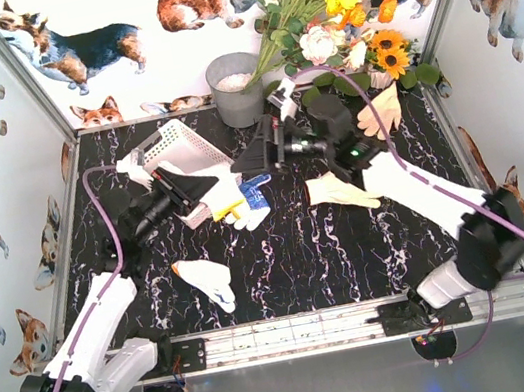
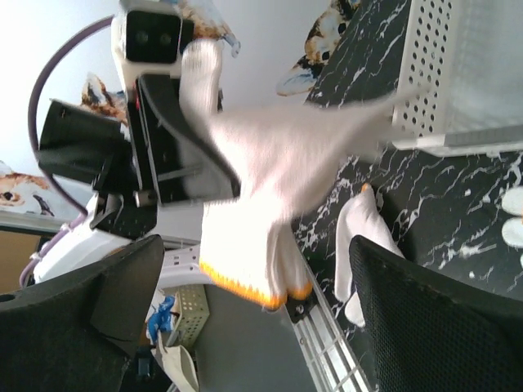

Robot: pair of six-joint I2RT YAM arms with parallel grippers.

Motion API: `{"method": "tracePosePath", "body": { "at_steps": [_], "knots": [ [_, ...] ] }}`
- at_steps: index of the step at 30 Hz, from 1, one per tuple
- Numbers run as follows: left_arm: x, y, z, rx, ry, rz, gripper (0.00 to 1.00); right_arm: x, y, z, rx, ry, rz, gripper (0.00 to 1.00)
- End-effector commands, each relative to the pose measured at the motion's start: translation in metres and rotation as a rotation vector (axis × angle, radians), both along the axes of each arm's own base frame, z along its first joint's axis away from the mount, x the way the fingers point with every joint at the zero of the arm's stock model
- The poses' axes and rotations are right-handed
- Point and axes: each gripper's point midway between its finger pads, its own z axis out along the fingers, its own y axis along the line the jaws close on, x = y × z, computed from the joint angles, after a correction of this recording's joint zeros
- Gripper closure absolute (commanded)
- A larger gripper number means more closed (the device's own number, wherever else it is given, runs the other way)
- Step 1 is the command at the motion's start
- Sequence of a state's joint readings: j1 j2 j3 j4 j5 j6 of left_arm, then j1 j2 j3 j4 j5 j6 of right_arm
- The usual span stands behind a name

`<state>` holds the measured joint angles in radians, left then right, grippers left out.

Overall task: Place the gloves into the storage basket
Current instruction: Adjust the glove.

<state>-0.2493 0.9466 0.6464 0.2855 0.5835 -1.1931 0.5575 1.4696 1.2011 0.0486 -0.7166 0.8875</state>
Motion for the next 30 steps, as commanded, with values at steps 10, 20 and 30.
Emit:
{"method": "tracePosePath", "body": {
  "at_steps": [10, 20, 30],
  "knots": [
    [0.0, -0.004, 0.051, -0.099, -0.075, -0.044, 1.0, -0.055, -0.01, 0.02, 0.118, 0.002, -0.004, 0.0],
    [-0.012, -0.009, 0.065, -0.157, -0.083, -0.116, 1.0, -0.066, 0.021, 0.031, 0.153, -0.033, 0.125, 0.0],
    [-0.018, -0.01, 0.061, -0.216, -0.057, -0.146, 1.0, -0.071, 0.034, 0.05, 0.235, -0.023, 0.213, 0.06]
  ]
}}
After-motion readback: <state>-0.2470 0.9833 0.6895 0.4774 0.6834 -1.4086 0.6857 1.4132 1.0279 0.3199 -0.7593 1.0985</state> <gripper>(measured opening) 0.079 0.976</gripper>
